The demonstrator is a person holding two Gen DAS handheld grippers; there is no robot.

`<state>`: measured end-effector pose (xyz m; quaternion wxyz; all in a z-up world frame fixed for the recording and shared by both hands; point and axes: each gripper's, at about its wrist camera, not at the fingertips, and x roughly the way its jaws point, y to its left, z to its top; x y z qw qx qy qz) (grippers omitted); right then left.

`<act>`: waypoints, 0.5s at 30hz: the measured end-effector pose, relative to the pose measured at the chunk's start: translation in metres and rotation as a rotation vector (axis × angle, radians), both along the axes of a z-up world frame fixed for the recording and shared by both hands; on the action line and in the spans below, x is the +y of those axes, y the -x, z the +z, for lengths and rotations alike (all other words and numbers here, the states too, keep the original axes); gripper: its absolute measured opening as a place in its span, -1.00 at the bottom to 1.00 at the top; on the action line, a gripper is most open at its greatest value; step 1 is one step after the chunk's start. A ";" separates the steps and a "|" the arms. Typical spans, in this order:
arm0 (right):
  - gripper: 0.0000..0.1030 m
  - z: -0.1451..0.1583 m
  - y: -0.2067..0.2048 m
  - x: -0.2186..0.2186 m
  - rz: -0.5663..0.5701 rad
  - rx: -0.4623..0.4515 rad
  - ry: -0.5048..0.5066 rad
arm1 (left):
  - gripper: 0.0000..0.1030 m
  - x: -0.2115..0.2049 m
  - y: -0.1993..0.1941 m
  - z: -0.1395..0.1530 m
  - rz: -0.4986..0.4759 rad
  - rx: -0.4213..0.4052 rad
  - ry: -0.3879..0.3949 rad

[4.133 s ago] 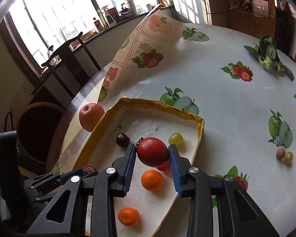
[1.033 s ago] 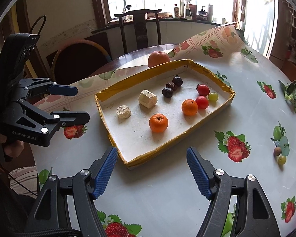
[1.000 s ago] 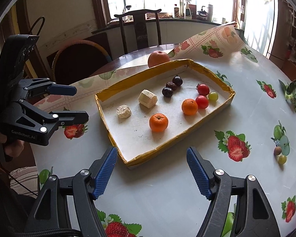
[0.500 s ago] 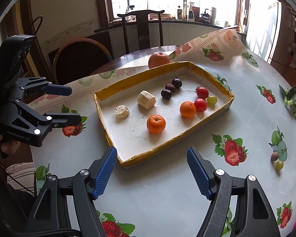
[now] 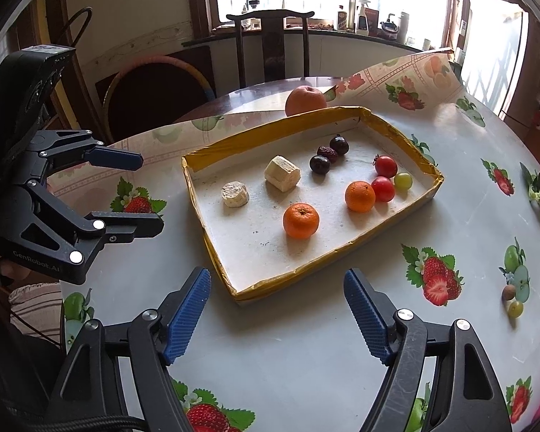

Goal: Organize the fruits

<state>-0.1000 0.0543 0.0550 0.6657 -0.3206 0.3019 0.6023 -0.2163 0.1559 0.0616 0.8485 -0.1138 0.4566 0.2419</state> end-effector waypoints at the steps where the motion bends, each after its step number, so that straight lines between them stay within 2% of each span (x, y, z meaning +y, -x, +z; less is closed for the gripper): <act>1: 0.52 0.000 0.001 0.000 0.002 -0.003 0.001 | 0.60 0.001 0.000 0.000 0.004 -0.001 0.002; 11: 0.52 0.000 0.003 0.002 0.003 -0.003 0.000 | 0.60 0.007 0.002 -0.003 0.036 0.010 -0.009; 15: 0.52 -0.001 0.003 0.002 0.002 -0.004 0.001 | 0.60 0.006 0.005 -0.001 0.036 -0.003 -0.036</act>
